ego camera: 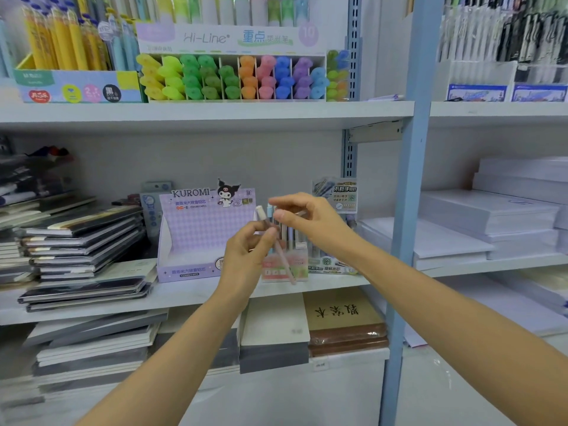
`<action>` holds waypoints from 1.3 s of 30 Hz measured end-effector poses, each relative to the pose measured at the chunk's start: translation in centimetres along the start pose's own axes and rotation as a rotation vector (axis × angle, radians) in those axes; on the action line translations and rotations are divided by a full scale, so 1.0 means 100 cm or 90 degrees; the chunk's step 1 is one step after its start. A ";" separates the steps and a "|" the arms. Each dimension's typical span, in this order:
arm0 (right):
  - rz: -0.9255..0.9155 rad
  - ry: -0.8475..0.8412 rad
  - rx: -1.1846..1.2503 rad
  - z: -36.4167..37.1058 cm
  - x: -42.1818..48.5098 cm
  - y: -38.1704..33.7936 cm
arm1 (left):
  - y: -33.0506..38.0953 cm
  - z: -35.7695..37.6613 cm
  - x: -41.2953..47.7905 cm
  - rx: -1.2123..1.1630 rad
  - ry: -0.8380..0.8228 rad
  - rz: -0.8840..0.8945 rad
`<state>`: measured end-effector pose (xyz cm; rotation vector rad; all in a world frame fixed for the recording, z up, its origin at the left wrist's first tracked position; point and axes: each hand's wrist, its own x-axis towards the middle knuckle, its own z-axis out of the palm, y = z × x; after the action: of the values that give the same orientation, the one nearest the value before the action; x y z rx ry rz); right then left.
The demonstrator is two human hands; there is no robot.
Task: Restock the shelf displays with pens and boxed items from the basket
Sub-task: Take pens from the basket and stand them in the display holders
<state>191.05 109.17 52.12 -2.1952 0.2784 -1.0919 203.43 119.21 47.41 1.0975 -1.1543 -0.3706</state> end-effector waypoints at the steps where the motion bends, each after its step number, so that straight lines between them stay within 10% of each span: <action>1: -0.009 0.000 -0.033 0.002 0.002 -0.001 | -0.001 0.001 -0.001 0.014 -0.008 0.005; 8: -0.002 -0.027 0.008 -0.001 0.001 0.005 | -0.005 0.003 0.004 0.105 -0.039 0.049; 18: -0.060 0.296 0.009 -0.033 0.013 0.017 | -0.048 -0.007 0.003 0.635 -0.176 0.116; 39: -0.040 0.157 -0.279 0.006 0.030 0.064 | -0.066 -0.010 0.002 0.640 -0.185 0.164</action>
<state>194.04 103.24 49.62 -2.4555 0.6107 -1.4503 206.22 116.48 41.96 1.7551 -1.7930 0.3193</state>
